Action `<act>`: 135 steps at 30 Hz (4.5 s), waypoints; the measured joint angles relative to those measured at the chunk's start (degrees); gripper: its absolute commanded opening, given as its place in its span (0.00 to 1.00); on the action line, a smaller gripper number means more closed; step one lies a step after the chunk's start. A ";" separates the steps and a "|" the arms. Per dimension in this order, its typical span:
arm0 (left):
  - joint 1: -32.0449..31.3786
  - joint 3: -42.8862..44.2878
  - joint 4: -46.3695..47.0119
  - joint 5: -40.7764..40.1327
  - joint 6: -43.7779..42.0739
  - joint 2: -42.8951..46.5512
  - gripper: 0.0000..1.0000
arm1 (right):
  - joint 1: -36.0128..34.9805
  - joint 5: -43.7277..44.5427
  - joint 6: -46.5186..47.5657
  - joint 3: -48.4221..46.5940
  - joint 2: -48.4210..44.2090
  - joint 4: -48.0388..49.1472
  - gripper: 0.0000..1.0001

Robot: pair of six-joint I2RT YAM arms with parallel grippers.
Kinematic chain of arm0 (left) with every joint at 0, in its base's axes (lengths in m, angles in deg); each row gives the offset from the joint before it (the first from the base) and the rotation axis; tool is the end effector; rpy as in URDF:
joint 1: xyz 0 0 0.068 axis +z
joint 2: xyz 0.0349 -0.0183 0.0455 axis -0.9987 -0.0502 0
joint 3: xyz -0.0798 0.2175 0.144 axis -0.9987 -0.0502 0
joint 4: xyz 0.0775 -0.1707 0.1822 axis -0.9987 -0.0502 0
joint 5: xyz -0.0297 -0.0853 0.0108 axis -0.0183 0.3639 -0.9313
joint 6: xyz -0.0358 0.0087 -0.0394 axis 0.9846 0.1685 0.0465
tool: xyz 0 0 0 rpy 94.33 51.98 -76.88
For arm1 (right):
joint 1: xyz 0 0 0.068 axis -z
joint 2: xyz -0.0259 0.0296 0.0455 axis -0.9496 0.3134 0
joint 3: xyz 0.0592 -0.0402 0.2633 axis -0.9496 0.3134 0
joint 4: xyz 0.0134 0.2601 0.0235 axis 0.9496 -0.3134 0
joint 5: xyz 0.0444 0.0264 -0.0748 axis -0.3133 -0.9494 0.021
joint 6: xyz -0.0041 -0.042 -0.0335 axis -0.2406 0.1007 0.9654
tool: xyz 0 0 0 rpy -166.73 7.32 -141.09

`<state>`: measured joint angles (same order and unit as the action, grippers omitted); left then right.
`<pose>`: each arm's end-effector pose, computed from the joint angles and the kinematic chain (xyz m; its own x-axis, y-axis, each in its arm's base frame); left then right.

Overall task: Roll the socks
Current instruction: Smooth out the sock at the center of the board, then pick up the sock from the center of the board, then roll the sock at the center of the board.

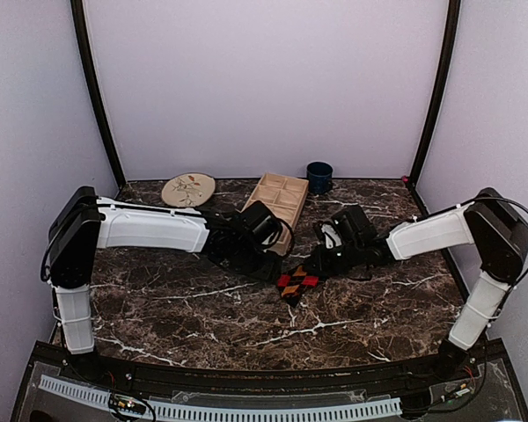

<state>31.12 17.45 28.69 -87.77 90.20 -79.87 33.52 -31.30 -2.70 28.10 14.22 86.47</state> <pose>0.2419 -0.3528 0.1966 -0.8041 0.2734 -0.5279 0.4466 0.8640 -0.2327 0.2618 0.2187 0.1427 -0.9047 0.0152 -0.4257 -0.2550 0.7811 0.5700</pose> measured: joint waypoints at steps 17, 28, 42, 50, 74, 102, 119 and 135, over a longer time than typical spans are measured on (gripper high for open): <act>5.38 -16.83 7.61 2.08 4.00 11.47 0.67 | -22.34 26.60 8.57 -0.79 -9.99 -11.54 0.47; 5.99 -22.03 10.67 5.25 4.35 15.61 0.67 | -29.90 38.45 9.90 -8.83 0.26 -18.93 0.56; 6.95 -23.63 11.82 6.49 3.91 16.63 0.67 | -30.05 43.98 10.88 -15.45 7.52 -25.33 0.54; 7.69 -23.76 11.96 7.28 3.67 16.63 0.66 | -30.03 44.52 10.19 -14.88 7.54 -26.49 0.43; 7.80 -26.27 15.63 9.38 2.97 17.88 0.67 | -24.35 30.80 8.35 -9.60 5.38 -16.81 0.12; 5.75 -26.91 22.91 17.20 -3.78 16.85 0.67 | -12.63 -5.86 -14.86 12.13 -3.85 10.45 0.11; 3.65 -22.91 23.80 19.26 -8.68 12.52 0.67 | -6.58 -21.42 -37.07 19.37 -0.72 35.56 0.10; 1.77 -17.73 22.18 19.26 -11.56 7.58 0.68 | -6.25 -24.11 -55.91 27.78 10.82 65.53 0.08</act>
<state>32.89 -0.27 50.88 -68.51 78.64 -72.29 27.27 -55.41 -58.61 55.88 25.04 152.00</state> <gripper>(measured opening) 0.674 0.086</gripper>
